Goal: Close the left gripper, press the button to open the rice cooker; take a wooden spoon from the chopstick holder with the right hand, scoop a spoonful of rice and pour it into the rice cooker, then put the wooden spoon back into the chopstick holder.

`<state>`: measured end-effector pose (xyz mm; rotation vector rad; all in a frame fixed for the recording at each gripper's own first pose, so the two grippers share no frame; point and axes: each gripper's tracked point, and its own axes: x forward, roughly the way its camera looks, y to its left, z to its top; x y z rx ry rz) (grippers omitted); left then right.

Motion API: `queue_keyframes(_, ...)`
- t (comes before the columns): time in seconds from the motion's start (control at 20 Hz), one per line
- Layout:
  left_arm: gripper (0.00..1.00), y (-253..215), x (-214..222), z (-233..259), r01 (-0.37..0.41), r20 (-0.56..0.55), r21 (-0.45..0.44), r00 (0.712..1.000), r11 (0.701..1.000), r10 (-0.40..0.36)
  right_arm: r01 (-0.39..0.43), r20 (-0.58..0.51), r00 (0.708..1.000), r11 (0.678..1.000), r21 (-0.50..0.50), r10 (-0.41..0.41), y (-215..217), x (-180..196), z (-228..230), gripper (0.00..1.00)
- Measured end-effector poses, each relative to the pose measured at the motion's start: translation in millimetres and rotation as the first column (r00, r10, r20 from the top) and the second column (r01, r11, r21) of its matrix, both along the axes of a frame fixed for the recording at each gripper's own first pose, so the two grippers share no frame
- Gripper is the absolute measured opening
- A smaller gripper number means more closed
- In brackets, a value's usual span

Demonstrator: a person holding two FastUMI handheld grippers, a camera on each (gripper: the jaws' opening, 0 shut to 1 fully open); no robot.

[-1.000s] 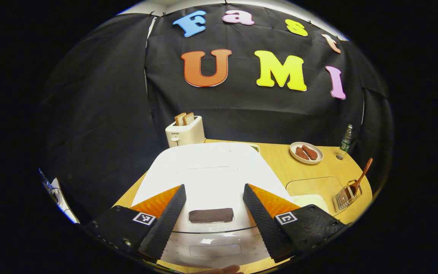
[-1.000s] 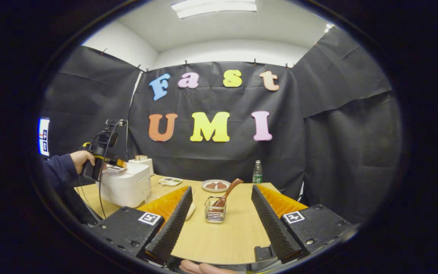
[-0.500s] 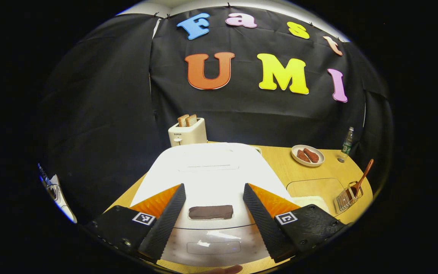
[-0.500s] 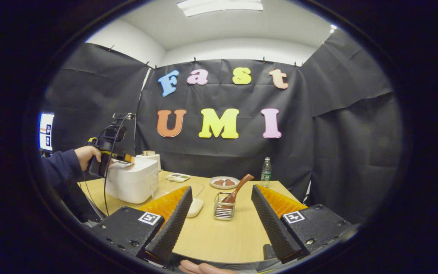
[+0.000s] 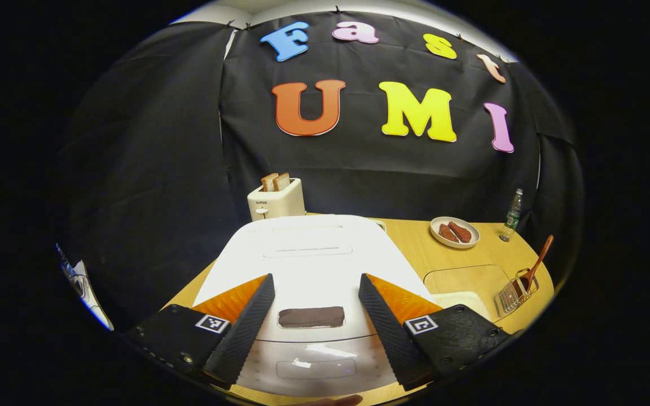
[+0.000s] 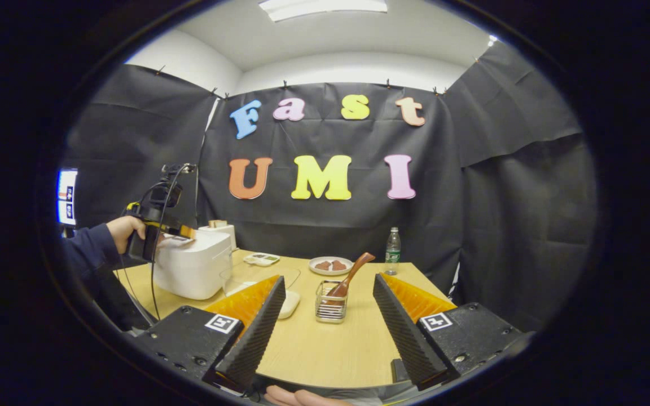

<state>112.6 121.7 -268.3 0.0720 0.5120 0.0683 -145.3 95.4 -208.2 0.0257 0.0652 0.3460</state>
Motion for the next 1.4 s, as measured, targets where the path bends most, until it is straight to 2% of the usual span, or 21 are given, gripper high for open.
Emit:
queue_keyframes(0.2, 0.93, -10.4, -15.6, 16.5, 0.013, 0.032, -0.057, 0.999, 0.998, -0.011, 0.016, 0.007, 1.0, 1.0, -0.015, -0.016, -0.9, 7.8, 6.8, 1.0)
queue_keyframes(0.25, 0.94, -13.9, -19.5, 22.9, 0.018, 0.052, -0.056, 0.999, 0.998, -0.015, 0.029, 0.014, 0.999, 0.999, -0.018, -0.029, -3.9, 11.8, 10.9, 0.96)
queue_keyframes(0.55, 0.95, -40.8, -57.9, 58.6, 0.059, 0.156, -0.004, 0.986, 0.998, -0.058, 0.102, 0.035, 0.994, 0.995, -0.005, -0.102, -20.2, 26.4, 32.8, 1.0)
queue_keyframes(0.75, 0.95, -55.7, -98.2, 75.0, 0.074, 0.177, 0.02, 0.981, 0.997, -0.076, 0.123, 0.056, 0.991, 0.992, -0.001, -0.123, -24.5, 29.0, 49.3, 1.0)
queue_keyframes(0.9, 0.95, -65.6, -130.3, 99.8, 0.088, 0.237, 0.003, 0.968, 0.996, -0.086, 0.117, 0.07, 0.991, 0.993, -0.018, -0.116, -25.4, 29.5, 57.2, 0.97)
queue_keyframes(1.05, 0.96, -68.3, -156.8, 119.3, 0.08, 0.287, -0.02, 0.955, 0.997, -0.071, 0.149, 0.084, 0.986, 0.989, -0.021, -0.147, -35.9, 31.5, 65.0, 1.0)
queue_keyframes(1.4, 0.95, -72.2, -204.2, 156.6, 0.062, 0.409, -0.048, 0.912, 0.997, -0.037, 0.16, 0.033, 0.986, 0.987, 0.028, -0.161, -45.3, 27.1, 76.1, 1.0)
